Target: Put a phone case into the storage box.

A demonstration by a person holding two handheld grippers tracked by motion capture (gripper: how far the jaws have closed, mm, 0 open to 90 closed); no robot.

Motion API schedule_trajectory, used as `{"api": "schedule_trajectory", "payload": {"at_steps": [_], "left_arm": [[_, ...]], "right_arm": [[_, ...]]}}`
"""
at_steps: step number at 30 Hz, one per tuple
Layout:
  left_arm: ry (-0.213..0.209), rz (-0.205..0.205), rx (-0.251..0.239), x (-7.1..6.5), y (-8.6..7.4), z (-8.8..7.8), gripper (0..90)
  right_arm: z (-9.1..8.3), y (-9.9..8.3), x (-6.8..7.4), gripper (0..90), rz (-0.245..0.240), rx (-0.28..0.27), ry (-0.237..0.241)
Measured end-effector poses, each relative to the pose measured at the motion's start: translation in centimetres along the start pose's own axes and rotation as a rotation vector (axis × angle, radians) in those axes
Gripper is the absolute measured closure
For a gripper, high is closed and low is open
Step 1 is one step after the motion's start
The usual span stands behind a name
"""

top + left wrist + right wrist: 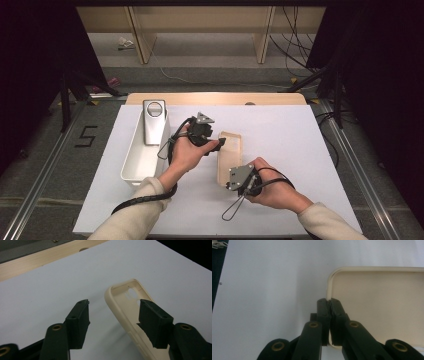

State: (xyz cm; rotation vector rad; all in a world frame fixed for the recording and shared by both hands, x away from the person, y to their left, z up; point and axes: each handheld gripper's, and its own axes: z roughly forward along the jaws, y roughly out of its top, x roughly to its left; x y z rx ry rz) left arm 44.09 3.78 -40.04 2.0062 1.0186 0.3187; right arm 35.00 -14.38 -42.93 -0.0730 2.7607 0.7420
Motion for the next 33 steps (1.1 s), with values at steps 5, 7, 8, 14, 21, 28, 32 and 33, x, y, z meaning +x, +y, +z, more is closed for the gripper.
{"api": "schedule_trajectory", "payload": {"at_steps": [5,7,8,14,21,28,32,33], "left_arm": [[-0.010,-0.026,0.014,0.08,0.01,0.42,50.7],[-0.016,-0.038,0.017,0.12,0.04,0.51,56.1],[-0.016,-0.040,0.020,0.13,0.06,0.57,57.4],[-0.018,-0.061,0.040,0.18,0.10,0.75,62.8],[-0.029,-0.080,0.040,0.14,0.19,0.80,66.3],[-0.028,-0.082,0.042,0.23,0.26,0.80,65.4],[-0.031,-0.085,0.043,0.30,0.22,0.85,65.4],[-0.034,-0.087,0.039,0.30,0.23,0.81,66.2]], "right_arm": [[-0.03,0.06,0.06,88.2,-0.002,0.003,-0.003],[-0.05,0.08,0.10,88.2,0.000,0.006,-0.001],[-0.05,0.09,0.09,88.2,-0.005,0.003,-0.003],[-0.07,0.15,0.14,88.2,-0.016,0.006,-0.009],[-0.08,0.22,0.30,88.2,-0.012,0.010,-0.006],[-0.14,0.24,0.24,88.3,-0.022,0.004,-0.014],[-0.13,0.30,0.27,88.3,-0.027,0.006,-0.018],[-0.12,0.31,0.28,88.3,-0.028,0.004,-0.016]]}}
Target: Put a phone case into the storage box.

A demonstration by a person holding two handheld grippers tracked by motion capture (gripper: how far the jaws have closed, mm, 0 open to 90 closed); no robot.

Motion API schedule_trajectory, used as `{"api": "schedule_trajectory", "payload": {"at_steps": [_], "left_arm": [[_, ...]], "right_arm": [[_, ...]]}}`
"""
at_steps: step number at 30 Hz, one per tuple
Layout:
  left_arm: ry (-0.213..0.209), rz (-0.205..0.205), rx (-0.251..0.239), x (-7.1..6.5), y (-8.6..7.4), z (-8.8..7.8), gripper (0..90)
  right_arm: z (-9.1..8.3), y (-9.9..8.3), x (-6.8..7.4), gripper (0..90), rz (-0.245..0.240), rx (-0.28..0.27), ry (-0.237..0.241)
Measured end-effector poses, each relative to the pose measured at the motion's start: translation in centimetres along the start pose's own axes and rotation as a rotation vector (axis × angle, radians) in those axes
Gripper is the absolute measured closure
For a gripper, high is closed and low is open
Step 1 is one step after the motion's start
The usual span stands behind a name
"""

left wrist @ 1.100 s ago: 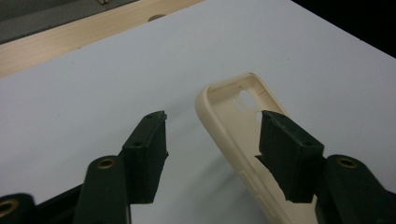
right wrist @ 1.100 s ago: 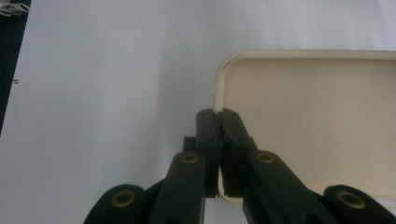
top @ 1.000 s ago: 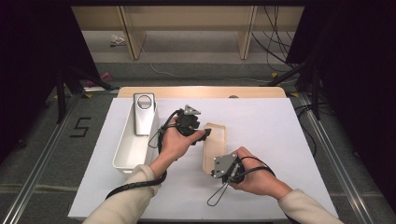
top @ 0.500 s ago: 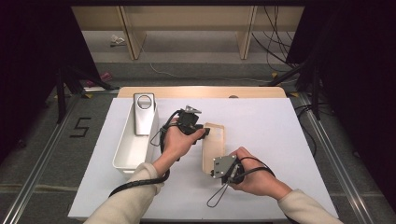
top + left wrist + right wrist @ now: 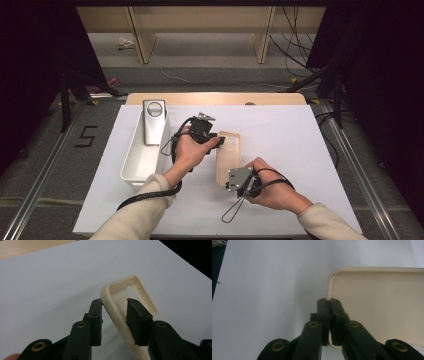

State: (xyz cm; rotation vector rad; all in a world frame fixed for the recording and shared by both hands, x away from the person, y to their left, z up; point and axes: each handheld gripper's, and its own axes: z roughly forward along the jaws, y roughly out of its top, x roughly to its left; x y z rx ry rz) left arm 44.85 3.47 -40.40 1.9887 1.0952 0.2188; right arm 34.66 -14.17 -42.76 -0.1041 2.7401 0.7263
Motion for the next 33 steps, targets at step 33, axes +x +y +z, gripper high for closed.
{"api": "schedule_trajectory", "payload": {"at_steps": [33], "left_arm": [[-0.126,0.021,-0.139,-2.8,1.4,-2.1,82.8]], "right_arm": [[0.7,-0.8,-0.5,84.5,0.039,0.022,-0.044]]}}
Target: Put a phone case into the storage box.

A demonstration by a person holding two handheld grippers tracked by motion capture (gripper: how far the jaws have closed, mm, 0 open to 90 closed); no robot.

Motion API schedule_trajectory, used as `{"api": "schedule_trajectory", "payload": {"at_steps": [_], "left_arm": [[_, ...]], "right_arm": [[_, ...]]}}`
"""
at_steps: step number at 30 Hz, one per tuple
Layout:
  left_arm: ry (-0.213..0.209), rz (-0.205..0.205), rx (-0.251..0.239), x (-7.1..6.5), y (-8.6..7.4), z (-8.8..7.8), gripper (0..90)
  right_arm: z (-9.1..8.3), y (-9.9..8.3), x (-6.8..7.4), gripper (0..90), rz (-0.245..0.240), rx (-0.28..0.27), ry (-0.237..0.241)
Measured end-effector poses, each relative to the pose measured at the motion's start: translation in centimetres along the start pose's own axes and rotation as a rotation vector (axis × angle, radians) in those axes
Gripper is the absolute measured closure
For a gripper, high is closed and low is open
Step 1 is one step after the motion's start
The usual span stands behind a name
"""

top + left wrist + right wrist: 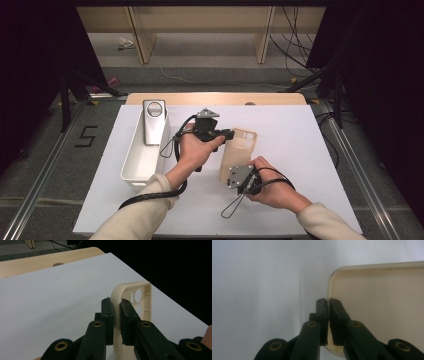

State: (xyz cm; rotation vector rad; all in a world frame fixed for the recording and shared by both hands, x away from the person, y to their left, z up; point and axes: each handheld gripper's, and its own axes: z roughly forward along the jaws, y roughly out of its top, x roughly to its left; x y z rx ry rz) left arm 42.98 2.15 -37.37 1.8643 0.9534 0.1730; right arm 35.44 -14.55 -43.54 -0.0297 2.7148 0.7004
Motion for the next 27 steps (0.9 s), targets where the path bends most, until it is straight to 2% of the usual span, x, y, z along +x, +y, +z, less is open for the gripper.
{"api": "schedule_trajectory", "payload": {"at_steps": [2,5,10,12,20,27], "left_arm": [[0.022,0.030,-0.017,-0.1,0.1,-0.2,82.9],[0.037,0.032,-0.030,0.2,0.3,-0.5,82.9],[0.090,0.066,-0.052,0.8,0.2,-1.1,82.9],[0.108,0.074,-0.059,1.0,0.1,-1.3,82.8],[0.146,0.072,-0.100,1.9,0.1,-2.8,82.8],[0.158,0.057,-0.129,2.8,0.3,-4.1,82.8]], "right_arm": [[-0.1,-0.1,-0.1,76.5,0.016,-0.026,-0.005],[-0.4,0.0,-0.4,69.8,0.031,-0.062,-0.043],[-0.8,-0.3,-0.7,56.4,0.107,-0.134,-0.071],[-0.9,-0.5,-0.8,51.4,0.156,-0.159,-0.071],[-1.8,-1.5,-1.3,32.4,0.269,-0.268,-0.105],[-2.1,-2.9,-1.9,25.4,0.364,-0.297,-0.106]]}}
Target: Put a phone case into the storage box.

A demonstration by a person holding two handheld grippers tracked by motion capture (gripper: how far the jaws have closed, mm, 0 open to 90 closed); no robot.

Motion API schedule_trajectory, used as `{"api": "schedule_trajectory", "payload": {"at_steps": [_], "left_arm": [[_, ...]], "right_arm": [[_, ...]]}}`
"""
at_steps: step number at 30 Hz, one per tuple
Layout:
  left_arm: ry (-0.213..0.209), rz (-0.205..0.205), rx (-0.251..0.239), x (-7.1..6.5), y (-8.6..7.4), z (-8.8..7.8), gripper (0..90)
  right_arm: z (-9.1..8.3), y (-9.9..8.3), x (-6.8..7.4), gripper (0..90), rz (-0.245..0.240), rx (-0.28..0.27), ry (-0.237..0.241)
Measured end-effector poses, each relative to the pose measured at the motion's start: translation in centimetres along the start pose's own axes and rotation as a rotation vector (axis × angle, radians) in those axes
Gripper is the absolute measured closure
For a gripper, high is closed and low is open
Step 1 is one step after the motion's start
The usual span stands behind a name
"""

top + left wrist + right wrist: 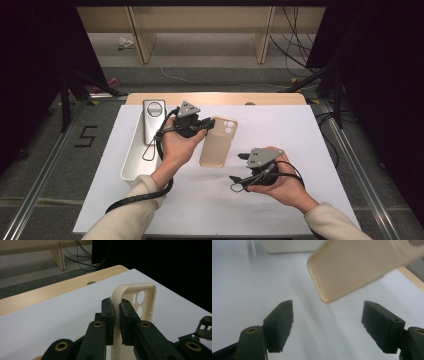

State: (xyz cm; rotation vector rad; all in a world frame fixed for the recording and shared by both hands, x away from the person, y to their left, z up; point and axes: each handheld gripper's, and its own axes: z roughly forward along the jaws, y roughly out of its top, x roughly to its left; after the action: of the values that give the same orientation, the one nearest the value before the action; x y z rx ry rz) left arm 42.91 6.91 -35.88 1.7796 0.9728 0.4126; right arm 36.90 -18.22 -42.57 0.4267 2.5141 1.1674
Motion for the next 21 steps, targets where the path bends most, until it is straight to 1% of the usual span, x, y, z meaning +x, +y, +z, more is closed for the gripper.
{"api": "schedule_trajectory", "payload": {"at_steps": [4,6,9,11,16,20,21], "left_arm": [[0.006,-0.008,-0.016,0.6,0.1,-0.7,82.8],[0.007,-0.016,-0.023,0.8,0.1,-1.0,82.8],[0.012,-0.018,-0.030,1.2,0.2,-1.4,82.8],[0.014,-0.024,-0.034,1.4,0.2,-1.7,82.8],[0.021,-0.028,-0.045,1.9,0.3,-2.3,82.8],[0.025,-0.030,-0.048,2.2,0.3,-2.6,82.8],[0.024,-0.030,-0.050,2.2,0.3,-2.7,82.8]], "right_arm": [[-0.3,-0.4,-0.4,23.5,0.038,-0.013,-0.012],[-0.5,-0.5,-0.7,23.4,0.058,-0.028,-0.022],[-0.7,-0.7,-1.1,22.4,0.082,-0.045,-0.034],[-0.9,-0.8,-1.2,22.2,0.093,-0.054,-0.038],[-1.1,-1.1,-1.5,21.9,0.116,-0.059,-0.045],[-1.3,-1.4,-1.8,21.8,0.140,-0.074,-0.050],[-1.4,-1.4,-1.8,21.8,0.140,-0.076,-0.052]]}}
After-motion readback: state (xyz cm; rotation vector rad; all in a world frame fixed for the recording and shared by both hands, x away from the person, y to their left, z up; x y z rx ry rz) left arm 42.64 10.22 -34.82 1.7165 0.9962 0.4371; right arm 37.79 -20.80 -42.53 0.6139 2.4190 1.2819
